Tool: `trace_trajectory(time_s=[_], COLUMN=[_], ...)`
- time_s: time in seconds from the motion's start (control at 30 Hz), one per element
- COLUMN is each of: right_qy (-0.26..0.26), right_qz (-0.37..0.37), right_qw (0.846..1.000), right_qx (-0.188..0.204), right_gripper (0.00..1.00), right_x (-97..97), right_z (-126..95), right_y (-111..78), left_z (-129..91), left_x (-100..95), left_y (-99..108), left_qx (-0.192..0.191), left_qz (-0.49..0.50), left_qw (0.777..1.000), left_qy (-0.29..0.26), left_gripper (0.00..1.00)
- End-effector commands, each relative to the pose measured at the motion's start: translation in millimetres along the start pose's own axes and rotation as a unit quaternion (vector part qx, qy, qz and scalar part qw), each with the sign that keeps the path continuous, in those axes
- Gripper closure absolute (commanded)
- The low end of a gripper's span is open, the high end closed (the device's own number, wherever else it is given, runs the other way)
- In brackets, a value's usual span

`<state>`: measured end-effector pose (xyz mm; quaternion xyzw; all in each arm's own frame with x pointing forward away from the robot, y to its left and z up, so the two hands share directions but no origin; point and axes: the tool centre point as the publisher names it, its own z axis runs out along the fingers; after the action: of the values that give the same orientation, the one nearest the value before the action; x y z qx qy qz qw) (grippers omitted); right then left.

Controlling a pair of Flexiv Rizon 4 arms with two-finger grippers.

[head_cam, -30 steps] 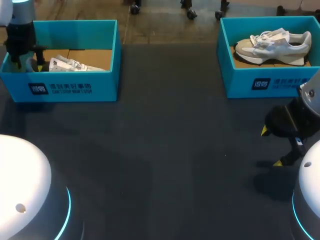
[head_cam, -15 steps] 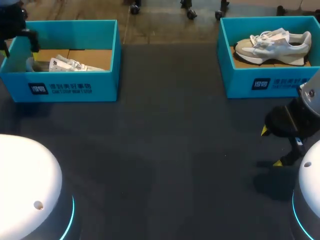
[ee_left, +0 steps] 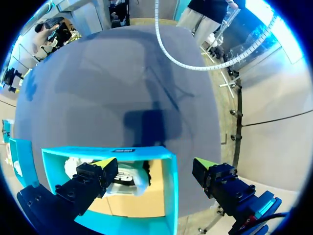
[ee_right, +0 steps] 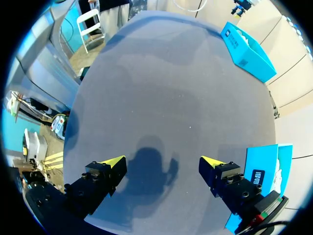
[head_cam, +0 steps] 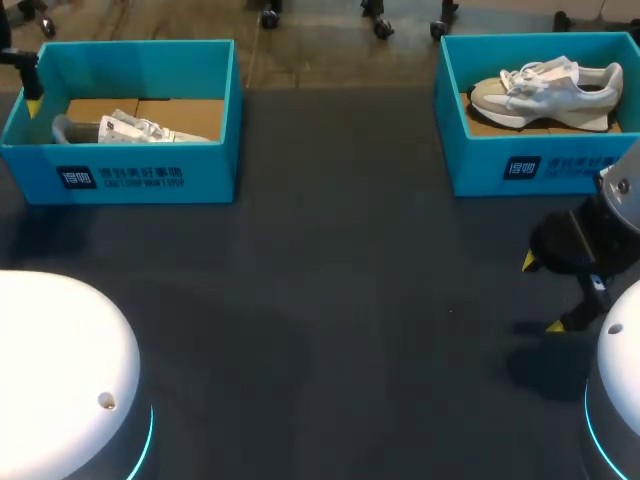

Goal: Take the shoe out of the shoebox, open the shoe tongue, remove and reinsert the insole, then place the shoe into the shoebox

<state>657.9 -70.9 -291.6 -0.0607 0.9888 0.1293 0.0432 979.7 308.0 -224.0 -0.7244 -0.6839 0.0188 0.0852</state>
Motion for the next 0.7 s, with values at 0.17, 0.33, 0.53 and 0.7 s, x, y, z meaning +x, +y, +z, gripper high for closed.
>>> trace_trajectory(time_s=[0.17,0.33,0.53,0.7], right_qy=[0.066,0.087,0.075,0.075], right_qz=[0.097,0.175,0.204,0.204], right_qw=[0.993,0.981,0.976,0.976], right_qx=[0.005,0.003,0.001,0.001], right_gripper=[0.00,0.00,0.00,0.00], right_x=[-71.6,-115.8,-127.6,-127.6], right_z=[-26.8,-45.0,-54.8,-54.8], right_y=[-39.4,-51.5,-52.5,-52.5], left_z=[-1.4,-3.7,-5.1,-5.1], left_x=[3.4,5.7,4.6,4.6], left_y=[-24.5,-28.5,-28.1,-28.1], left_qx=[-0.013,-0.012,-0.013,-0.013], left_qz=[-0.009,-0.013,-0.016,-0.016], left_qw=[1.000,1.000,1.000,1.000], left_qy=[-0.009,-0.012,-0.010,-0.010], left_gripper=[0.00,0.00,0.00,0.00])
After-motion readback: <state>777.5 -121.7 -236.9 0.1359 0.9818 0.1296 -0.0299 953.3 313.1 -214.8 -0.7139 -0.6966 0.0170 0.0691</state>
